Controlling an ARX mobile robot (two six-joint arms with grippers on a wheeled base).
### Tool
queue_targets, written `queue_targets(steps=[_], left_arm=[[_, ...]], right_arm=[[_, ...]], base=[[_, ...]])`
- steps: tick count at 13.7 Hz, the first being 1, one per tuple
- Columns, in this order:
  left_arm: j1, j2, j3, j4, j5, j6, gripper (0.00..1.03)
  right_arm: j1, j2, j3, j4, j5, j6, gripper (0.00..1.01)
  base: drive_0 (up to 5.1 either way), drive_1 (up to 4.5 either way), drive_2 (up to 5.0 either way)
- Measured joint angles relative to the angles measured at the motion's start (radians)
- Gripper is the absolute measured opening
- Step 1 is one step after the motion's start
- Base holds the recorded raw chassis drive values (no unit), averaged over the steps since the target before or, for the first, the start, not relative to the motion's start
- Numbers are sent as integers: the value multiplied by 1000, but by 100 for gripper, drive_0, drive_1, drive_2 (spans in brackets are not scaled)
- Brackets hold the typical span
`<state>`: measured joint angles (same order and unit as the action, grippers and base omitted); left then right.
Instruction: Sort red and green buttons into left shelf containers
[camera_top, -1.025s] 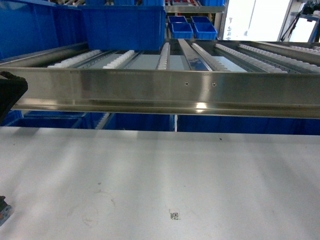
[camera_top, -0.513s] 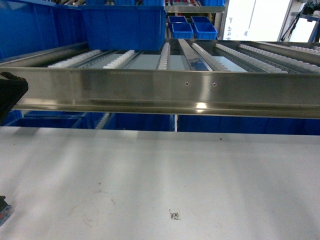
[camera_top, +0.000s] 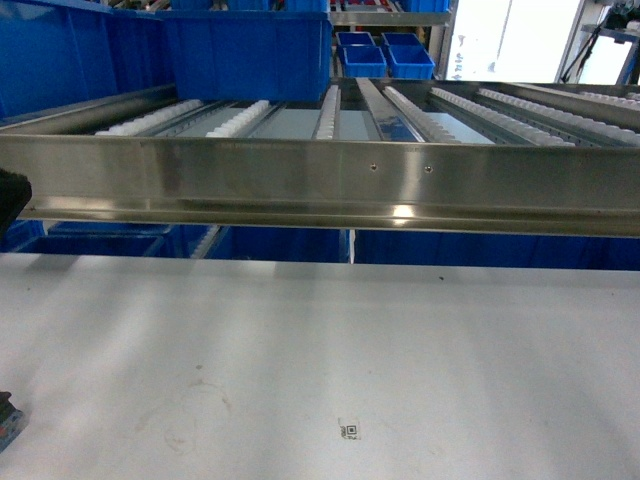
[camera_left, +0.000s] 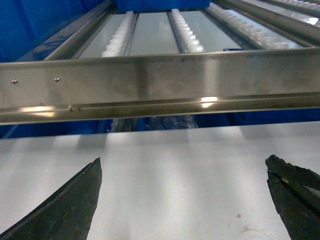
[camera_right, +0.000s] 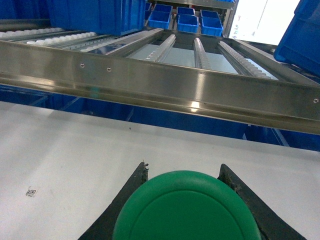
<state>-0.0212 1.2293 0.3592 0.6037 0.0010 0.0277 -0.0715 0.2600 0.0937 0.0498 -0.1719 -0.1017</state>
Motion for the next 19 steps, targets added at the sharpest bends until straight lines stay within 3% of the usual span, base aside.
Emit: queue_targets(steps=[2,4,8,10,13,16,19], left_arm=[[23,60,-15,18,-48,3,98],[47,124,-23,47,-44,8,98],[108,329,14,47,48,35,98],[127,412,34,82,56,71,98],[164,485,34,77,78,87,98],[167,533,29,99,135,133,98],[181,564,21,122,144,157,98]], right_arm=[[0,0,0,0,0,0,34],[0,0,0,0,0,0,34],[0,0,0,0,0,0,34],[0,0,0,0,0,0,34],[0,0,0,0,0,0,34],[0,0,0,0,0,0,34],[0,0,0,0,0,0,34]], base=[[0,0,0],[0,0,0],[0,0,0],[0,0,0],[0,0,0],[0,0,0],[0,0,0]])
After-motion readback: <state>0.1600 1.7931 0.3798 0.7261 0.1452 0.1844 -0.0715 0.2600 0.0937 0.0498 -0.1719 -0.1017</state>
